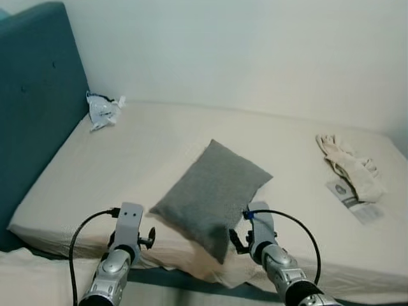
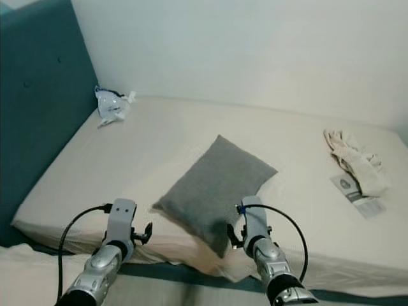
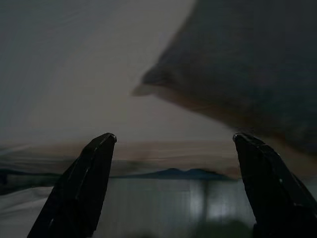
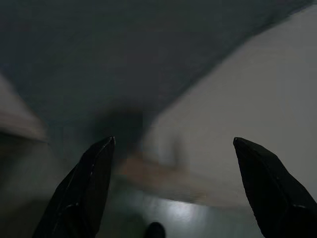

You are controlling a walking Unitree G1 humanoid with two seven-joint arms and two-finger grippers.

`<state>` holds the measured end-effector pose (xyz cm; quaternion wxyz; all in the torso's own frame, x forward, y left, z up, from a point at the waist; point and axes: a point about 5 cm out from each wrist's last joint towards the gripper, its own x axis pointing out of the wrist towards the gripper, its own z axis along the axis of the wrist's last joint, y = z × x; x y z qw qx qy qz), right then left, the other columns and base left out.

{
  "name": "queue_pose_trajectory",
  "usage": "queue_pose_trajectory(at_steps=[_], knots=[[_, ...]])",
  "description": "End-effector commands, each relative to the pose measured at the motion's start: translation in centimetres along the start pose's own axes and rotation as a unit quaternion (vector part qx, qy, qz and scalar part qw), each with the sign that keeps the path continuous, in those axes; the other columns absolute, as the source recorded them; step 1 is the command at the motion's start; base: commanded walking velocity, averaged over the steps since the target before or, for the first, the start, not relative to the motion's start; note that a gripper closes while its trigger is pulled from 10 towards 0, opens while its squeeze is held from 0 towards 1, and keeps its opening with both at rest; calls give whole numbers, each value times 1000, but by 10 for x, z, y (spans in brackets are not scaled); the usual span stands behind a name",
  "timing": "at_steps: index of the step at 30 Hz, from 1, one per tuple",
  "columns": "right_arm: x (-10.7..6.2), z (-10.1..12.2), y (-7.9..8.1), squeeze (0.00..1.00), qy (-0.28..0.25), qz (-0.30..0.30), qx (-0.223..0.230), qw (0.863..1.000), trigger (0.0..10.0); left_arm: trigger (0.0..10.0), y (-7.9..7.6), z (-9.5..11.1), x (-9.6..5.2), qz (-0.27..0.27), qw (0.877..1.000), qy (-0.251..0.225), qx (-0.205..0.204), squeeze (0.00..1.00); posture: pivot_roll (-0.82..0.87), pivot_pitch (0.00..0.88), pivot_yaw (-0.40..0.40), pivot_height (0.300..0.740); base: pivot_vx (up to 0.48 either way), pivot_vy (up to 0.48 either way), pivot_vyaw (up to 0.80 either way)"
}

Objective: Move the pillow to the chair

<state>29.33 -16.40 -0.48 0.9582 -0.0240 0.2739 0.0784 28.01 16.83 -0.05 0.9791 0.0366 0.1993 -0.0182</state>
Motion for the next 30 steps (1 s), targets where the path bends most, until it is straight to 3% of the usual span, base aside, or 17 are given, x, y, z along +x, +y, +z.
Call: queue_pose_trajectory(at_steps=[1, 20, 22, 25, 30], knots=[[-2, -5, -3, 0, 6, -6, 7, 1000, 10000, 10000, 0, -2, -1, 5, 1000, 4, -8, 0, -30, 50, -60, 740, 0, 0, 0], [-1, -2, -2, 0, 5, 0, 1, 1000, 10000, 10000, 5, -6, 0, 26, 999, 21, -10, 0, -24, 33, -72, 740, 0, 0, 0], [0, -2, -1, 0, 5, 0, 1, 1000, 10000, 10000, 5, -6, 0, 26, 999, 26, -7, 0, -22, 33, -69, 740, 0, 480, 0], [0, -2, -1, 0, 5, 0, 1, 1000, 10000, 10000, 5, -2, 0, 23, 1000, 6, -13, 0, -22, 34, -68, 740, 0, 480, 0], [-1, -4, 0, 0, 6, -2, 4, 1000, 10000, 10000, 5, 5, 0, 24, 999, -26, -25, 0, -22, 37, -65, 740, 0, 0, 0]])
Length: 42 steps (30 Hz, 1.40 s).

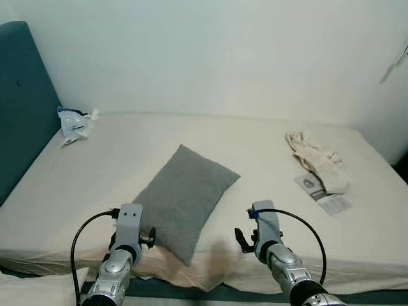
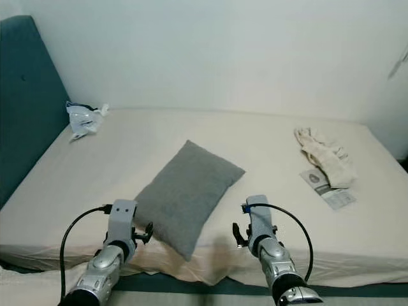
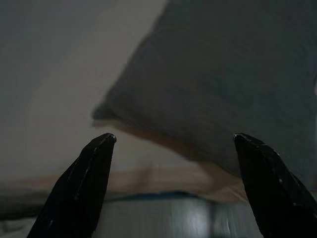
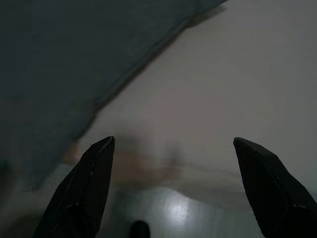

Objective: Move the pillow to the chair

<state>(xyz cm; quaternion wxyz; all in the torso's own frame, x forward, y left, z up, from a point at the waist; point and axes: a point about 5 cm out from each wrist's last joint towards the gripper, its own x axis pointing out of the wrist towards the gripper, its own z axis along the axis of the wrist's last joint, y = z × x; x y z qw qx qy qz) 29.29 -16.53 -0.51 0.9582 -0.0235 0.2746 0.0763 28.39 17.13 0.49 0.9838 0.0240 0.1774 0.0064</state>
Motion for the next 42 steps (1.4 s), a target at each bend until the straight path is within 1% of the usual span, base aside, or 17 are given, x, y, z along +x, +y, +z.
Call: queue_pose_trajectory(at_steps=[1, 4, 10, 13, 17, 22, 23, 27, 28, 29, 30, 31, 33, 34, 36, 40, 42], knots=[[-1, -4, 0, 0, 5, -1, 3, 1000, 10000, 10000, 1, 0, -1, 0, 1000, -10, -12, 0, -21, 35, -65, 740, 0, 0, 0], [-2, -4, 0, 0, -4, -2, 7, 1000, 10000, 10000, 1, 1, -1, -3, 1000, -10, -14, 0, -17, 30, -62, 740, 0, 0, 0], [-4, -13, 1, 0, 2, 1, 19, 1000, 10000, 10000, 6, -6, 0, -5, 1000, 20, -20, 0, -10, 12, -50, 740, 0, 0, 0], [-6, -23, 2, 0, 22, 3, -3, 1000, 10000, 10000, 11, -20, -6, 0, 999, 47, -22, 0, -11, 6, -45, 740, 0, 0, 0], [-7, -25, 0, 0, 20, -3, 13, 1000, 10000, 10000, 13, -33, -11, 0, 997, 76, -13, 0, -4, 4, -52, 740, 0, 0, 0], [-7, -21, 2, 0, 1, 2, 5, 1000, 10000, 10000, 15, -32, -11, 1, 997, 73, -15, 0, -8, 1, -53, 740, 0, 0, 0], [-7, -22, 2, 0, 0, 2, 5, 1000, 10000, 10000, 16, -34, -12, 5, 997, 78, -10, 0, -7, 0, -72, 740, 0, 0, 0], [-7, -24, 5, 0, 7, 12, -2, 1000, 10000, 10000, 20, -40, -14, 28, 995, 91, -14, 0, -1, 0, -80, 740, 0, 0, 0], [-7, -24, 5, 0, 7, 12, -2, 1000, 10000, 10000, 20, -40, -14, 28, 995, 91, -14, 0, -1, 0, -80, 740, 0, 0, 0], [-6, -22, 7, 0, 7, 23, -17, 1000, 10000, 10000, 20, -39, -14, 23, 996, 88, -14, 0, -4, 0, -68, 740, 0, 0, 0], [-3, -13, 9, 0, -5, 28, -23, 999, 10000, 10000, 17, -34, -12, 10, 997, 80, -9, 0, -3, 12, -70, 740, 0, 0, 0], [-3, -13, 9, 0, -5, 28, -23, 999, 10000, 10000, 17, -34, -12, 10, 997, 80, -9, 0, -3, 12, -70, 740, 0, 0, 0], [-2, -9, 8, 0, -10, 19, -4, 1000, 10000, 10000, 17, -33, -11, 4, 997, 81, 16, 0, 12, 0, -72, 740, 0, 0, 0], [-1, -8, 10, 0, -10, 18, -1, 1000, 10000, 10000, 20, -32, -10, 14, 996, 82, 12, 0, 9, 0, -44, 740, 0, 0, 0], [0, -6, 14, 0, -14, 22, -8, 1000, 10000, 10000, 22, -28, -8, 24, 997, 76, -10, 0, 11, 0, -32, 740, 0, 0, 0], [1, -2, 14, 0, -22, 16, 8, 1000, 10000, 10000, 18, -23, -5, 9, 998, 68, 4, 0, 10, 0, -41, 740, 0, 0, 0], [0, -4, 13, 0, -15, 19, -7, 1000, 10000, 10000, 18, -20, -2, 12, 998, 64, -3, 0, -3, 0, -43, 740, 0, 0, 0]])
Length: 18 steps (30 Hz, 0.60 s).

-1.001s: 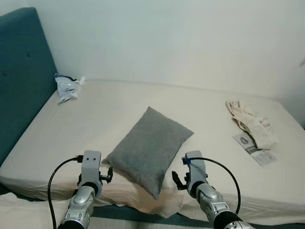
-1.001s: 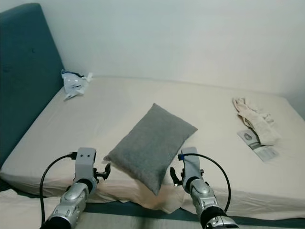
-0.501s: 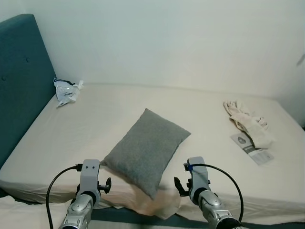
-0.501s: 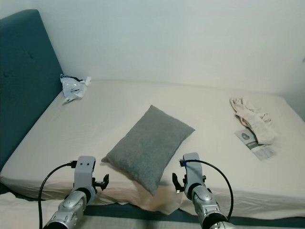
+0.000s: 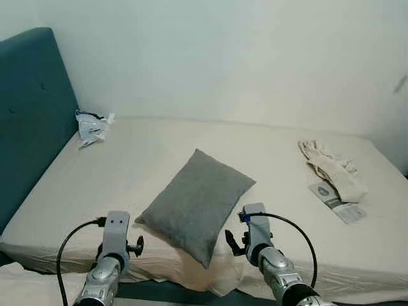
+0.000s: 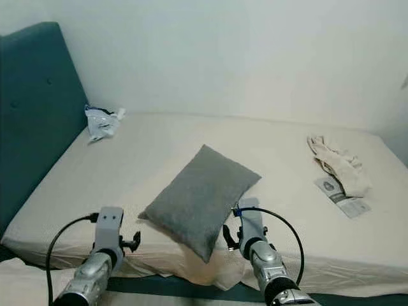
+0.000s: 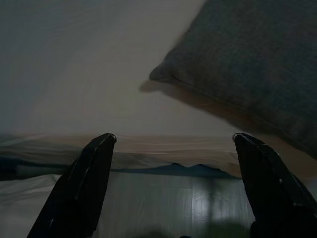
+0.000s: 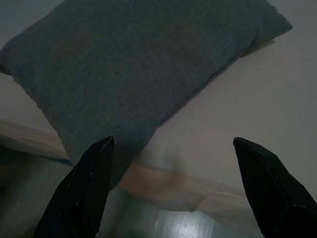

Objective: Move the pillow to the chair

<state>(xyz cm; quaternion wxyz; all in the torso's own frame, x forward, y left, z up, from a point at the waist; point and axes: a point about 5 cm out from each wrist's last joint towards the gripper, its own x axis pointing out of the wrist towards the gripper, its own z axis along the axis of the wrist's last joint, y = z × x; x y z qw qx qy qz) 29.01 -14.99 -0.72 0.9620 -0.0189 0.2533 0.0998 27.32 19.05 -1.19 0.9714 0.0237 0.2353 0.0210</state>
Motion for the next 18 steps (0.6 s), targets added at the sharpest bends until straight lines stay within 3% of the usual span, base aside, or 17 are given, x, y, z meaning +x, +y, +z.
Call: queue_pose_trajectory(at_steps=[1, 3, 6, 12, 18], knots=[[-1, -2, -2, 0, 7, -4, -3, 1000, 10000, 10000, -1, 1, 1, -1, 1000, 4, 0, 0, -3, 0, -43, 740, 0, 0, 0], [-3, -6, -8, 0, 13, -13, -3, 1000, 10000, 10000, -3, 0, 2, -1, 1000, 6, -23, 0, 6, 0, -48, 740, 0, 0, 0], [-3, -6, -11, 0, 13, -23, -2, 1000, 10000, 10000, -6, 1, 2, -6, 1000, 6, -26, 0, -7, 0, -47, 740, 0, 0, 0], [-3, 7, -18, 0, -24, -62, -30, 997, 10000, 10000, -10, 11, 5, 0, 1000, -23, -3, 0, -39, 0, -44, 740, 0, 0, 0], [-1, 12, -12, 0, -48, -33, 16, 998, 10000, 10000, -4, 18, 5, 21, 998, -46, -38, 0, 13, 8, -54, 740, 0, 0, 0]])
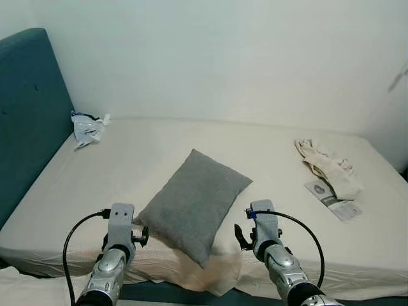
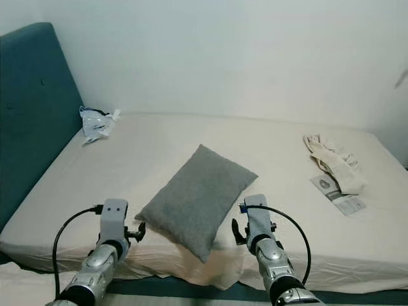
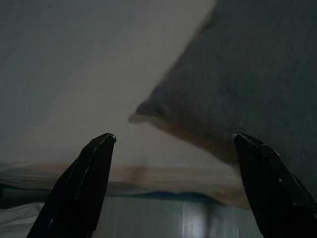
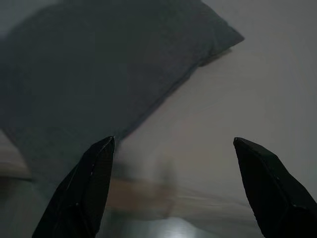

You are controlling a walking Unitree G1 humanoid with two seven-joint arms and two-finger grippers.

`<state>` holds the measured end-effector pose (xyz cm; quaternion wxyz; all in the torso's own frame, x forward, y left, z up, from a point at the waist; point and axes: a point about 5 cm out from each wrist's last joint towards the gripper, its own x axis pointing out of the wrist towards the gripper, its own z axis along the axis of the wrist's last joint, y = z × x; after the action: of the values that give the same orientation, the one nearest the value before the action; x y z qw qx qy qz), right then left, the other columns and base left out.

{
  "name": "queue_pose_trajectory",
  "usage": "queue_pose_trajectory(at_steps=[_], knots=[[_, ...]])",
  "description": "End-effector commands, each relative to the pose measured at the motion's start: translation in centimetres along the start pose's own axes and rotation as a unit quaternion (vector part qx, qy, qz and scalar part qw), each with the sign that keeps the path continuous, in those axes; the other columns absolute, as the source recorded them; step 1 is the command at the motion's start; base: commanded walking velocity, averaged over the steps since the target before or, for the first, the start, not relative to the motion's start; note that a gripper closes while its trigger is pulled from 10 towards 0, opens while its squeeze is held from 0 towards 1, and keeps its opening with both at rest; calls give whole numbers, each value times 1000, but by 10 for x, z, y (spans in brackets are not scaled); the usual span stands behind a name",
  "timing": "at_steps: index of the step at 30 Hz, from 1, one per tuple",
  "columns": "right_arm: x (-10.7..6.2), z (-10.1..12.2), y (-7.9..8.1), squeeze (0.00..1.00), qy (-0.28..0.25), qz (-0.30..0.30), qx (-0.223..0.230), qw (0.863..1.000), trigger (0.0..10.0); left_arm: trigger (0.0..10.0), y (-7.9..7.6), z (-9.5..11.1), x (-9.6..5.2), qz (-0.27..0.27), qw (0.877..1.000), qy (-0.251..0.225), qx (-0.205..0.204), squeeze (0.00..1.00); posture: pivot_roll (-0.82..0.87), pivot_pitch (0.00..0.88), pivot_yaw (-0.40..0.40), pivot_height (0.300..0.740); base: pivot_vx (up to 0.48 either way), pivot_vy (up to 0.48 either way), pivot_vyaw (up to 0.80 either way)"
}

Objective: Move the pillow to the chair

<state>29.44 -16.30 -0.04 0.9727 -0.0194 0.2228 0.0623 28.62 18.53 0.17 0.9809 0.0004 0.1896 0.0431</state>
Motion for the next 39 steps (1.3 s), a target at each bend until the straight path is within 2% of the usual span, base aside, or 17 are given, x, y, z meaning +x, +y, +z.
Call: queue_pose_trajectory(at_steps=[1, 3, 6, 7, 9, 12, 13, 14, 16, 17, 19, 20, 22, 24, 30, 35, 39], knots=[[3, 12, 4, 0, -34, 10, 27, 999, 10000, 10000, 2, 5, 0, -3, 1000, -17, -20, 0, 30, 35, -53, 740, 0, 0, 0], [6, 24, 10, 0, -62, 22, 44, 997, 10000, 10000, 7, 15, -1, -13, 998, -49, -25, 0, 28, 40, -49, 740, 0, 0, 0], [7, 29, 13, 0, -69, 28, 43, 996, 10000, 10000, 10, 19, -1, -13, 998, -62, -18, 0, 33, 62, -34, 740, 0, 0, 0], [9, 39, 14, 0, -89, 34, 34, 995, 10000, 10000, 15, 24, -1, 3, 996, -78, -46, 0, -6, 85, 8, 740, 0, 0, 0], [10, 42, 13, 0, -96, 32, 28, 994, 10000, 10000, 16, 26, -1, 6, 995, -83, -59, 0, -6, 85, 8, 740, 0, 0, 0], [11, 59, -2, 0, -128, -6, 97, 987, 10000, 10000, -3, 34, 2, -26, 994, -95, -51, 0, 22, 64, 47, 740, 0, 0, 0], [9, 58, -5, 0, -136, -16, 122, 983, 10000, 10000, -8, 32, 3, -29, 994, -90, -52, 0, 27, 95, 41, 740, 0, 0, 0], [9, 54, -6, 0, -131, -25, 135, 982, 10000, 10000, -12, 29, 4, -33, 996, -77, -43, 0, 8, 30, 40, 740, 0, 0, 0], [8, 52, 0, 0, -129, -20, 121, 984, 10000, 10000, -21, 36, 7, -64, 995, -81, -11, 0, -4, 35, 52, 740, 0, 0, 0], [8, 53, 4, 0, -131, -11, 121, 984, 10000, 10000, -22, 39, 8, -67, 994, -84, -10, 0, 4, 53, 59, 740, 0, 0, 0], [8, 47, 8, 0, -121, -3, 118, 986, 10000, 10000, -23, 36, 7, -49, 995, -76, -33, 0, 22, 89, 61, 740, 0, 0, 0], [8, 46, 9, 0, -116, -5, 111, 987, 10000, 10000, -23, 37, 8, -46, 995, -76, -34, 0, 29, 44, 63, 740, 0, 0, 0], [11, 52, 9, 0, -119, -12, 118, 986, 10000, 10000, -27, 46, 9, -55, 994, -91, -33, 0, 43, 87, 54, 740, 0, 0, 0], [13, 56, 8, 0, -117, -11, 120, 986, 10000, 10000, -31, 54, 11, -56, 993, -99, -37, 0, 58, 78, 36, 740, 0, 0, 0], [15, 65, 8, 0, -116, 4, 95, 989, 10000, 10000, -24, 63, 14, -43, 993, -108, -19, 0, 67, 141, 18, 740, 0, 0, 0], [12, 59, 2, 0, -110, 1, 83, 990, 10000, 10000, -24, 58, 11, -39, 993, -107, -20, 0, 68, 169, 1, 740, 0, 0, 0], [9, 50, 1, 0, -105, 3, 82, 991, 10000, 10000, -27, 45, 5, -57, 994, -94, 1, 0, 61, 181, 1, 740, 0, 0, 0]])
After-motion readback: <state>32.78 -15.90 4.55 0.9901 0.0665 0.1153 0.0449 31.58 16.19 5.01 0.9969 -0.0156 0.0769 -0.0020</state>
